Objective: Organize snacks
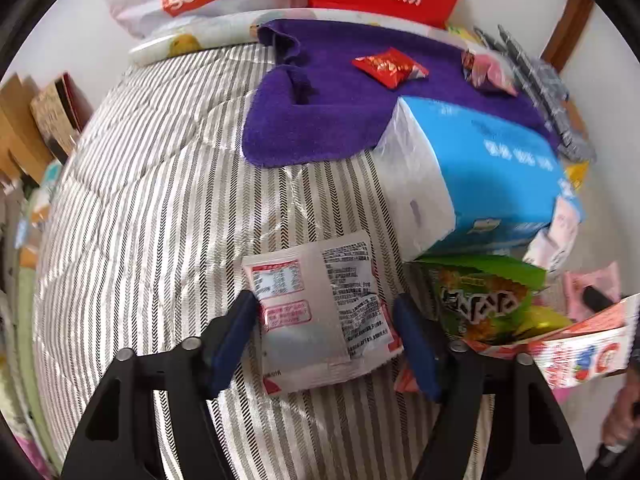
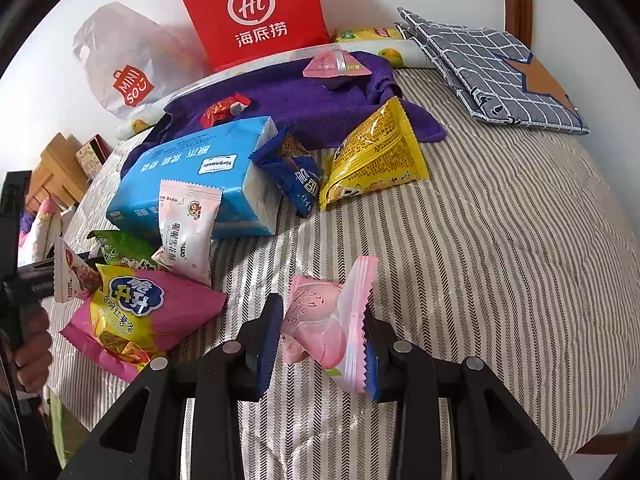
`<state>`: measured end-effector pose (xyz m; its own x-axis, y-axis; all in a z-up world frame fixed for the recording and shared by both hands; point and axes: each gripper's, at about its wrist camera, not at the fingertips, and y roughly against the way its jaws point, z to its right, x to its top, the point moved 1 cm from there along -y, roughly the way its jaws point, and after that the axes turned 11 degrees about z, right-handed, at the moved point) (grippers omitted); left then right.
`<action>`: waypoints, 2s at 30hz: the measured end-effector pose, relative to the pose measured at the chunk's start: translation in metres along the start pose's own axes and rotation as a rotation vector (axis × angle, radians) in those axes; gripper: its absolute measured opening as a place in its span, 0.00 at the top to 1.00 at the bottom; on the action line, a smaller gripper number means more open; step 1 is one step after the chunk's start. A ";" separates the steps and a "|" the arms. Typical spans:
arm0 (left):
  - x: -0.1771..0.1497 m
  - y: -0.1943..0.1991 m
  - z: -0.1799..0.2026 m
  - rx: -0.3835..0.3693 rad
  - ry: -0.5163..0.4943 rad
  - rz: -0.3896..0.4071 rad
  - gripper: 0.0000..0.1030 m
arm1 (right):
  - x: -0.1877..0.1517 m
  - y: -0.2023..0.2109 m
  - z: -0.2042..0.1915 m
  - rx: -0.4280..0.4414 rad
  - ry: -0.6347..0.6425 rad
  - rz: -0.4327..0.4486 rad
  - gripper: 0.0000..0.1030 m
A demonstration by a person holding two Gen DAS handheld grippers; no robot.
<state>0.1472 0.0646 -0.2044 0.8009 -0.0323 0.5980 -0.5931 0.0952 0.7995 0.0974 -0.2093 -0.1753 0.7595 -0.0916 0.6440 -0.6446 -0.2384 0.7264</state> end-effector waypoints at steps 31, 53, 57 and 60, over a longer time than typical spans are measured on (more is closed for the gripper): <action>-0.013 0.083 0.008 -0.144 0.035 0.108 0.46 | 0.013 0.062 -0.014 -0.005 0.000 0.129 0.68; -0.009 0.127 0.034 -0.233 0.028 0.192 0.46 | 0.030 0.094 -0.045 0.043 0.051 0.215 0.68; -0.008 0.130 0.039 -0.242 0.015 0.196 0.46 | 0.034 0.096 -0.047 0.047 0.054 0.224 0.68; -0.006 0.132 0.041 -0.246 0.006 0.204 0.46 | 0.035 0.096 -0.049 0.046 0.058 0.228 0.68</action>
<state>0.0607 0.0368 -0.0997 0.6681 0.0178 0.7439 -0.7046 0.3365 0.6247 0.0580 -0.1884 -0.0709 0.5879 -0.0932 0.8036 -0.7931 -0.2622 0.5498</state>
